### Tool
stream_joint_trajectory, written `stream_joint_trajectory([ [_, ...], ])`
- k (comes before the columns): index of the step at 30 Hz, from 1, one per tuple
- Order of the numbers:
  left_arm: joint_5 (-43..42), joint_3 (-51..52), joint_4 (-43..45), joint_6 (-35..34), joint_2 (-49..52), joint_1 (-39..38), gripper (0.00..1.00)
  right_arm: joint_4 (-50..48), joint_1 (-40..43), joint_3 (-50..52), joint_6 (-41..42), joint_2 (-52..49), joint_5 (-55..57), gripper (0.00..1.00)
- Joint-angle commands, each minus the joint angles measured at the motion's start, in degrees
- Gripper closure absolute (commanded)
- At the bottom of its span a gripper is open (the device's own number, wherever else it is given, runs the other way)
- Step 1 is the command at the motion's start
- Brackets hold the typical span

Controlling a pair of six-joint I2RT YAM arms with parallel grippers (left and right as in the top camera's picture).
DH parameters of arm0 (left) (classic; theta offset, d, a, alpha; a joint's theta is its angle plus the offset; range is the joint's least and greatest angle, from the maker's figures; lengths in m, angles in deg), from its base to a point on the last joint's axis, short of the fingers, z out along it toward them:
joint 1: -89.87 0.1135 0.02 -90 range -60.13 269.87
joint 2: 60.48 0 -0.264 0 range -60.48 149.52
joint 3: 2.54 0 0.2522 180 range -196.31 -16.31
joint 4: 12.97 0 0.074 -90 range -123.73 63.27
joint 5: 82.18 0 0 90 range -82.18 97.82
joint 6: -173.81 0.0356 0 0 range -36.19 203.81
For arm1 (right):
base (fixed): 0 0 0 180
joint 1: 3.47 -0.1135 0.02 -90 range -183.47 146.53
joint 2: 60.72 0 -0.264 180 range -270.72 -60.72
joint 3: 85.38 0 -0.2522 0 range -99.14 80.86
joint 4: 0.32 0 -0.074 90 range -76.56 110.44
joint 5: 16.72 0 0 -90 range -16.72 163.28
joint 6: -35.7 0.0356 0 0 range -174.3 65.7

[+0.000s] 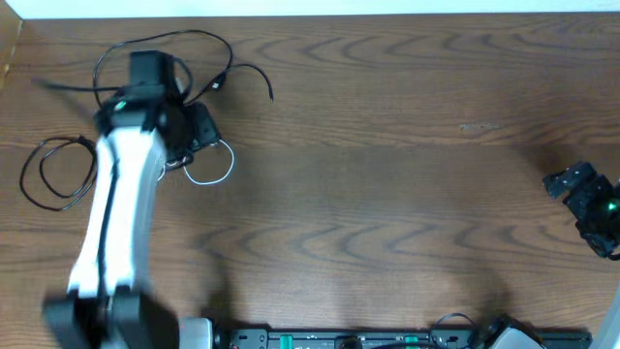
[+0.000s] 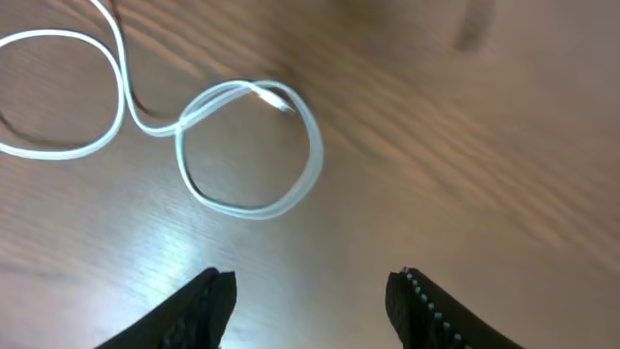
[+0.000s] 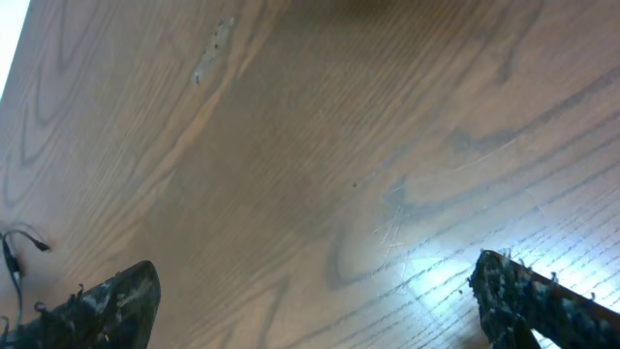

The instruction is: Untangle cables

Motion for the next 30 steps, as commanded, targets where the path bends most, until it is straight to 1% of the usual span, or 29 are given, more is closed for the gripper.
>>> stream_joint_trajectory([
  [1, -7.1, -1.2, -5.6, -0.3, -11.5, -0.1, 0.44, 0.1, 0.6, 0.0, 0.6, 0.3, -0.3, 0.01],
  [4, -7.1, -1.2, -11.8, -0.3, -20.2, -0.1, 0.44, 0.1, 0.6, 0.0, 0.6, 0.3, -0.3, 0.01],
  [9, -7.1, -1.2, -19.1, -0.3, -30.5, -0.1, 0.44, 0.1, 0.6, 0.0, 1.1, 0.3, -2.1, 0.01],
  [11, -7.1, -1.2, -21.2, -0.2, -33.9, -0.1, 0.43, 0.1, 0.6, 0.0, 3.4, 0.3, -3.6, 0.01],
  [13, -6.8, -1.2, -23.5, -0.3, -37.1, -0.1, 0.43, 0.3, 0.6, 0.0, 6.0, 0.3, -7.8, 0.01],
  [14, -6.8, -1.2, -24.1, -0.3, -38.1, -0.1, 0.25, 1.0, 0.6, 0.0, 5.4, 0.4, -11.8, 0.01],
  [15, -6.8, -1.2, -24.7, -0.3, -39.1, -0.1, 0.09, 2.0, 0.6, 0.0, 4.1, 0.5, -15.9, 0.01],
  [16, -6.8, -1.2, -25.2, -0.3, -40.0, -0.1, 0.09, 2.8, 0.4, 0.0, 0.9, 0.5, -24.3, 0.01],
  [18, -6.7, -1.2, -25.9, -0.3, -41.3, -0.1, 0.09, 2.8, -0.8, 0.0, -7.0, 0.6, -36.2, 0.01],
  [19, -6.7, -1.2, -26.4, -0.3, -41.9, -0.1, 0.09, 3.6, -1.9, 0.0, -10.5, 1.0, -39.6, 0.01],
  [21, -6.7, -1.2, -26.8, -0.3, -42.4, -0.1, 0.09, 6.1, -4.3, 0.0, -11.6, 2.1, -36.7, 0.01],
  [23, -6.7, -1.2, -26.8, -0.3, -42.4, -0.1, 0.09, 9.6, -8.1, 0.0, -12.7, 4.5, -29.5, 0.01],
  [25, -6.7, -1.2, -26.8, -0.3, -42.3, -0.1, 0.09, 11.7, -11.9, 0.0, -14.7, 7.6, -25.6, 0.01],
  [27, -6.7, -1.2, -26.8, -0.3, -42.3, -0.1, 0.09, 12.6, -16.2, 0.0, -15.8, 11.3, -24.3, 0.01],
  [29, -6.7, -1.2, -26.8, -0.3, -42.3, -0.1, 0.08, 12.8, -20.5, 0.0, -15.7, 14.9, -22.8, 0.01],
  [30, -6.7, -1.2, -26.8, -0.3, -42.3, -0.1, 0.08, 12.9, -23.1, 0.0, -13.8, 17.1, -21.0, 0.01],
])
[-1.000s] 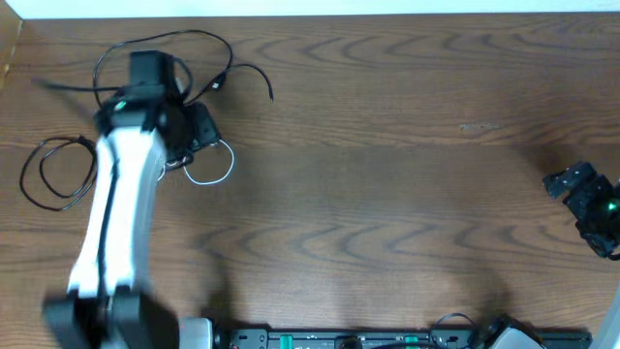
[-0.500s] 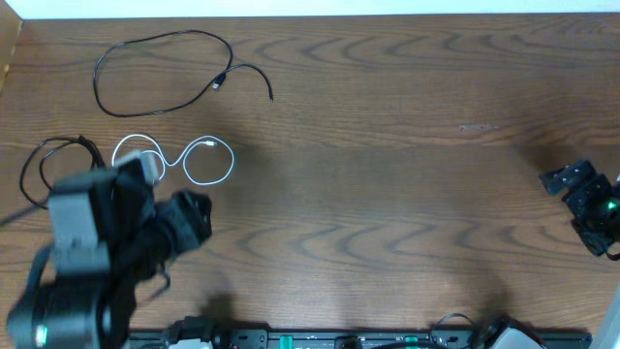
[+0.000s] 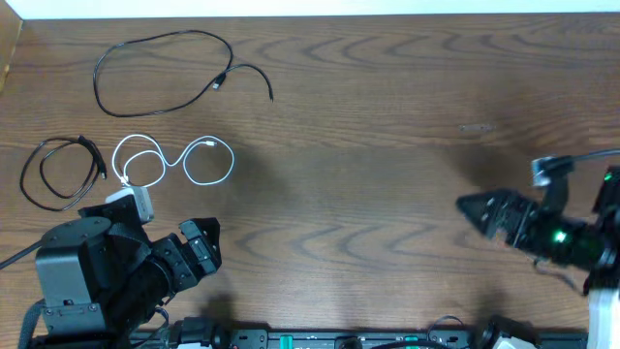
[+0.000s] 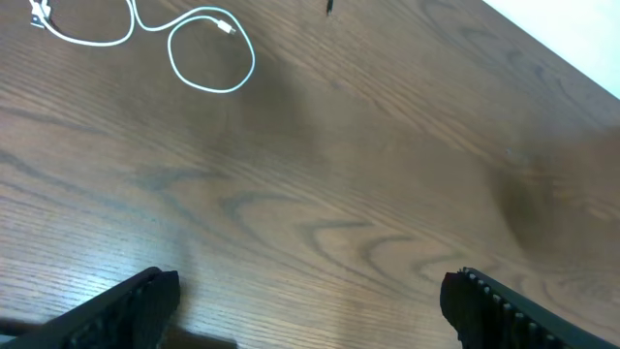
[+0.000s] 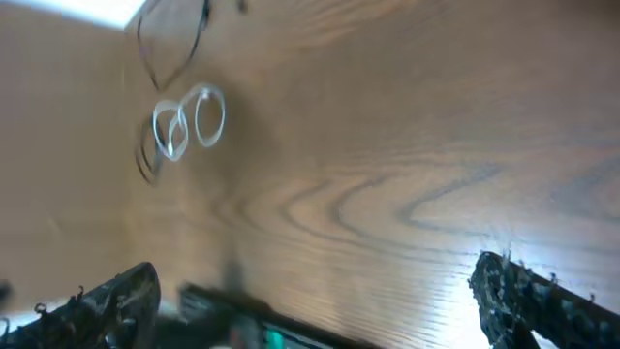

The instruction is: Untangle cables

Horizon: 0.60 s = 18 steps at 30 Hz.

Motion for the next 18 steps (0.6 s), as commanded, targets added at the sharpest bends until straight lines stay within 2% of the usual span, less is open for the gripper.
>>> stream_joint_trajectory([
  [1, 0.0, -0.7, -0.1, 0.2, 0.0, 0.0, 0.08, 0.6, -6.6, -0.1, 1.0, 5.8, 5.5, 0.01],
  [7, 0.0, -0.7, -0.1, 0.2, 0.0, 0.0, 0.08, 6.2, -14.5, -0.1, 5.7, 14.3, 13.5, 0.01],
  [10, 0.0, -0.7, -0.1, 0.2, 0.0, 0.0, 0.08, 10.4, -14.9, -0.1, 11.6, 19.9, 18.4, 0.01],
  [13, 0.0, -0.7, -0.1, 0.2, 0.0, 0.0, 0.08, 11.1, -14.9, -0.1, 16.7, 24.4, 18.7, 0.01],
  [18, 0.0, -0.7, -0.1, 0.2, 0.0, 0.0, 0.08, 13.2, -14.9, -0.1, 16.0, 27.1, 23.1, 0.01],
])
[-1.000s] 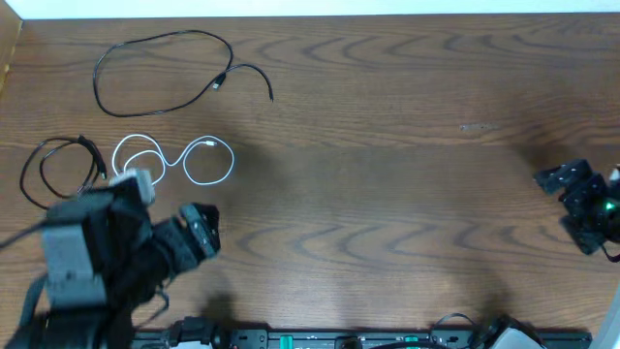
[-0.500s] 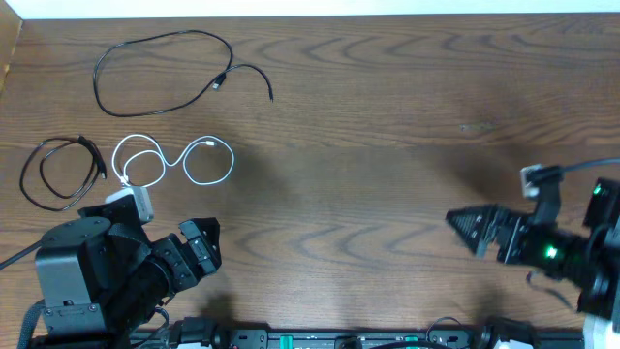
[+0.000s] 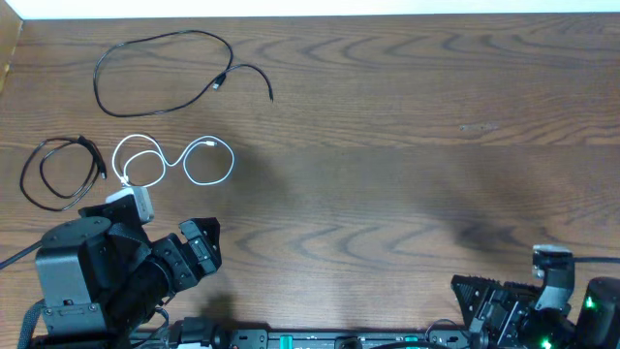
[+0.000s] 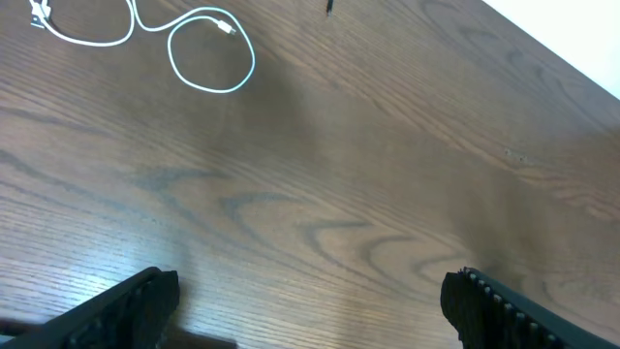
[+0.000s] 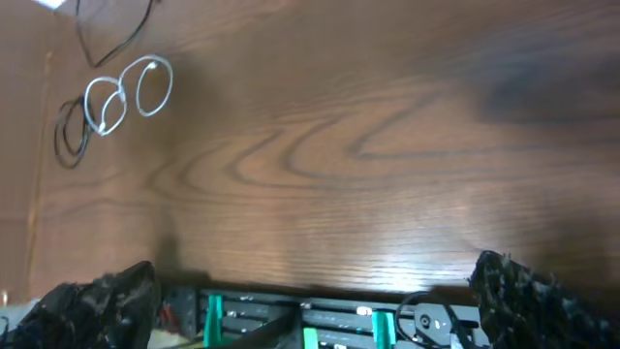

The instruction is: Untangle cables

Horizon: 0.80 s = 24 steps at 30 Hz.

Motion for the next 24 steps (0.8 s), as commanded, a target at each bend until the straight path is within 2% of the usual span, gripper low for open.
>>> stream_joint_trajectory([
  [1, 0.0, -0.7, -0.1, 0.2, 0.0, 0.0, 0.08, 2.4, -0.5, 0.0, 1.6, 0.4, 3.1, 0.01],
  [6, 0.0, -0.7, -0.1, 0.2, 0.0, 0.0, 0.08, 3.0, -0.5, 0.0, -0.4, 0.4, 8.9, 0.01],
  [9, 0.0, -0.7, -0.1, 0.2, 0.0, 0.0, 0.08, -1.3, -0.5, 0.0, -12.1, 0.4, 9.1, 0.01],
  [14, 0.0, -0.7, -0.1, 0.2, 0.0, 0.0, 0.08, -11.0, -1.0, 1.9, -19.9, 1.5, 6.7, 0.01],
  [19, 0.0, -0.7, -0.1, 0.2, 0.0, 0.0, 0.08, -23.4, -4.2, 12.3, -31.7, 7.7, 5.0, 0.01],
  [21, 0.0, -0.7, -0.1, 0.2, 0.0, 0.0, 0.08, -28.6, -5.1, 17.1, -31.9, 11.1, 6.1, 0.01],
  [24, 0.0, -0.7, -0.1, 0.2, 0.0, 0.0, 0.08, -38.4, -6.0, 26.3, -27.8, 17.9, 8.8, 0.01],
])
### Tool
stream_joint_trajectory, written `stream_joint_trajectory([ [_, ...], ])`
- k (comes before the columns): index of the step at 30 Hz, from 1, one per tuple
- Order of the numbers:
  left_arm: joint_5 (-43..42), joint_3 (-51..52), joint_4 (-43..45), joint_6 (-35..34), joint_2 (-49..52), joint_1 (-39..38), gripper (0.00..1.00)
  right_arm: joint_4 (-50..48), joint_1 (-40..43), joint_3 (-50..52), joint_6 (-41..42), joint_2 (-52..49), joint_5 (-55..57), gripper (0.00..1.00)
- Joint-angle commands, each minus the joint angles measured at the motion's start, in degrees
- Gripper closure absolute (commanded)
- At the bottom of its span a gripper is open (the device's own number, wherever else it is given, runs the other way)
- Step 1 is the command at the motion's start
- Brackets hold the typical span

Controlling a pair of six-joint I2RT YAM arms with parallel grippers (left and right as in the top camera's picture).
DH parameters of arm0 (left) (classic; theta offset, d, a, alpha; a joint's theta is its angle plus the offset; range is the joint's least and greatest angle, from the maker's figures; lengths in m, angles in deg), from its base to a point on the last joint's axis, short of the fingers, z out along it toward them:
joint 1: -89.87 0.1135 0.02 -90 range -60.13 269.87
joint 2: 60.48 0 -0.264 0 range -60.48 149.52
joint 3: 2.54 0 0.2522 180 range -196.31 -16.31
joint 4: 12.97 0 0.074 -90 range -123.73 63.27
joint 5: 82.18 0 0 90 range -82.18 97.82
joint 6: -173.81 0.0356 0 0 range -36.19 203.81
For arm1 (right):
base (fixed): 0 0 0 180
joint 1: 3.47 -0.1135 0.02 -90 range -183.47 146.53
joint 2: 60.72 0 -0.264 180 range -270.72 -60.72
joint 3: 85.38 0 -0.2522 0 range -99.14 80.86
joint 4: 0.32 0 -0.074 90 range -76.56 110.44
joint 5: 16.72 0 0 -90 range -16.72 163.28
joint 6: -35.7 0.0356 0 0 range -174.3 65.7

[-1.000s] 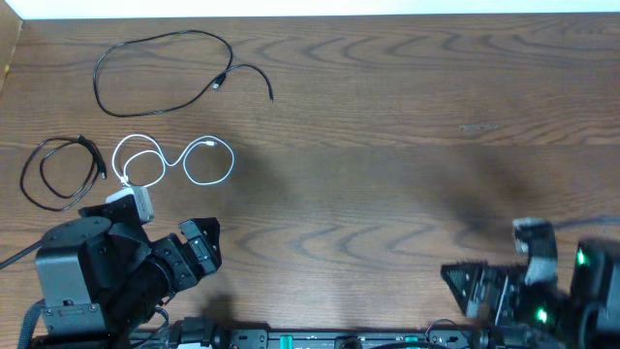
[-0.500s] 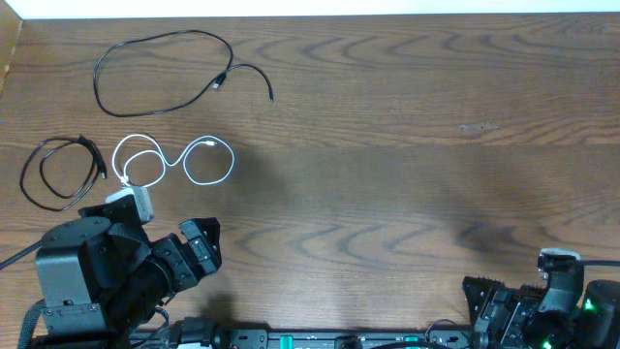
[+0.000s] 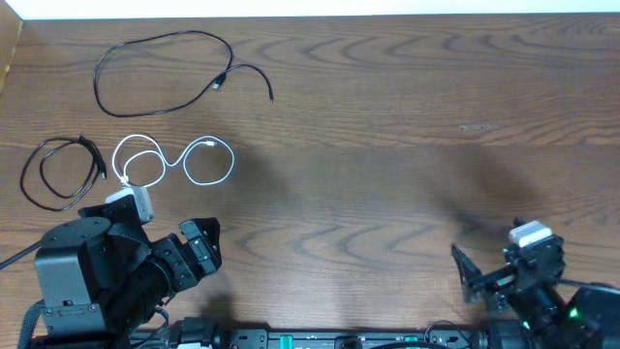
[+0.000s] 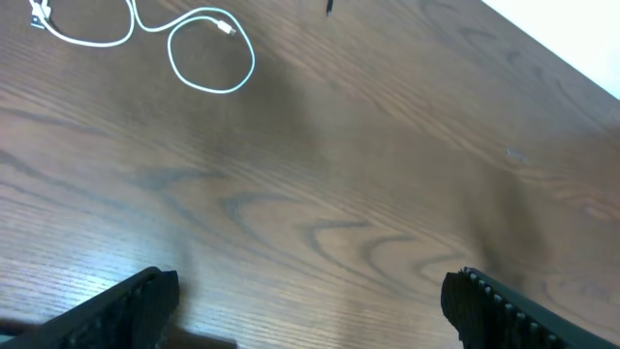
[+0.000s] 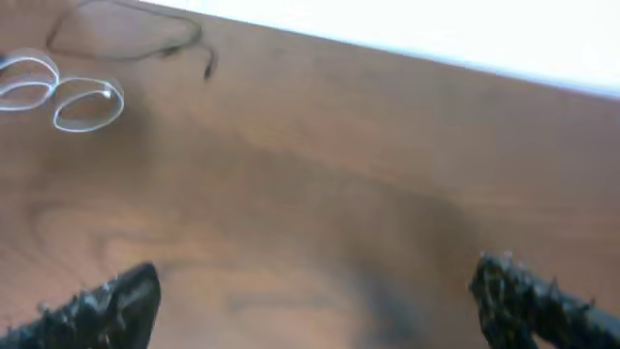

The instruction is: Untangle cables

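Three cables lie apart on the wooden table. A long black cable [image 3: 165, 73] curves at the far left. A coiled black cable [image 3: 60, 172] sits below it. A white cable [image 3: 184, 160] forms two loops beside that, also in the left wrist view [image 4: 208, 60] and the right wrist view [image 5: 85, 102]. My left gripper [image 3: 194, 254] rests at the near left edge, open and empty, jaws wide in its wrist view [image 4: 310, 296]. My right gripper [image 3: 475, 276] is at the near right edge, open and empty [image 5: 315, 296].
A white strip borders the table's far edge [image 3: 310, 8]. A black rail with green parts [image 3: 329, 339] runs along the near edge between the two arm bases. Bare wood [image 3: 387, 174] spans the middle and right of the table.
My right arm has shifted at the near right edge: its wrist camera looked down at the table and rail, and now faces across the table toward the far edge. The left arm and cables are unchanged.
First my left gripper hovered open over the white cable at the far left while the right sat at the right edge. Then the left arm was back at the near left edge and all three cables lay apart. The right arm has since drawn back to the near right edge.
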Motion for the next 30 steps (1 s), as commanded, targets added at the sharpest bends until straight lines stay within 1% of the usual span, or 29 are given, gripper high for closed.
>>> stream_joint_trajectory([
  [1, 0.0, -0.6, -0.1, 0.2, 0.0, 0.0, 0.08, -8.2, -1.2, 10.0, 1.9, 7.6, 3.8, 0.01],
  [2, 0.0, -0.6, -0.1, 0.2, 0.0, 0.0, 0.08, -9.1, -1.2, 10.8, 2.4, 8.2, 4.4, 0.01],
  [5, 0.0, -0.6, -0.1, 0.2, 0.0, 0.0, 0.08, -16.5, -1.2, 18.0, 4.5, 12.9, 9.0, 0.01],
  [10, 0.0, -0.6, -0.1, 0.2, 0.0, 0.0, 0.08, -24.7, -1.2, 23.4, 4.6, 12.7, 12.9, 0.01],
  [13, 0.0, -0.6, -0.1, 0.2, 0.0, 0.0, 0.08, -32.0, -1.3, 27.9, 5.4, 12.7, 14.3, 0.01],
  [16, 0.0, -0.6, -0.1, 0.2, 0.0, 0.0, 0.08, -40.8, -1.3, 34.4, 12.9, 12.8, 19.8, 0.01],
  [17, -0.1, -0.6, -0.1, 0.2, 0.0, 0.0, 0.08, -41.8, -1.3, 35.2, 13.8, 12.8, 20.4, 0.01],
  [19, 0.0, -0.6, -0.1, 0.2, 0.0, 0.0, 0.08, -48.4, -1.4, 38.9, 15.3, 12.8, 21.5, 0.01],
  [22, 0.0, -0.6, -0.1, 0.2, 0.0, 0.0, 0.08, -52.2, -1.3, 41.9, 13.3, 12.8, 21.5, 0.01],
  [25, -0.1, -0.6, -0.1, 0.2, 0.0, 0.0, 0.08, -49.6, -1.2, 42.0, 10.7, 12.8, 21.0, 0.01],
  [27, 0.0, -0.6, -0.1, 0.2, 0.0, 0.0, 0.08, -49.3, -1.1, 42.0, 5.3, 12.8, 18.7, 0.01],
  [30, -0.1, -0.6, -0.1, 0.2, 0.0, 0.0, 0.08, -49.2, -1.1, 42.0, -0.4, 12.8, 17.8, 0.01],
])
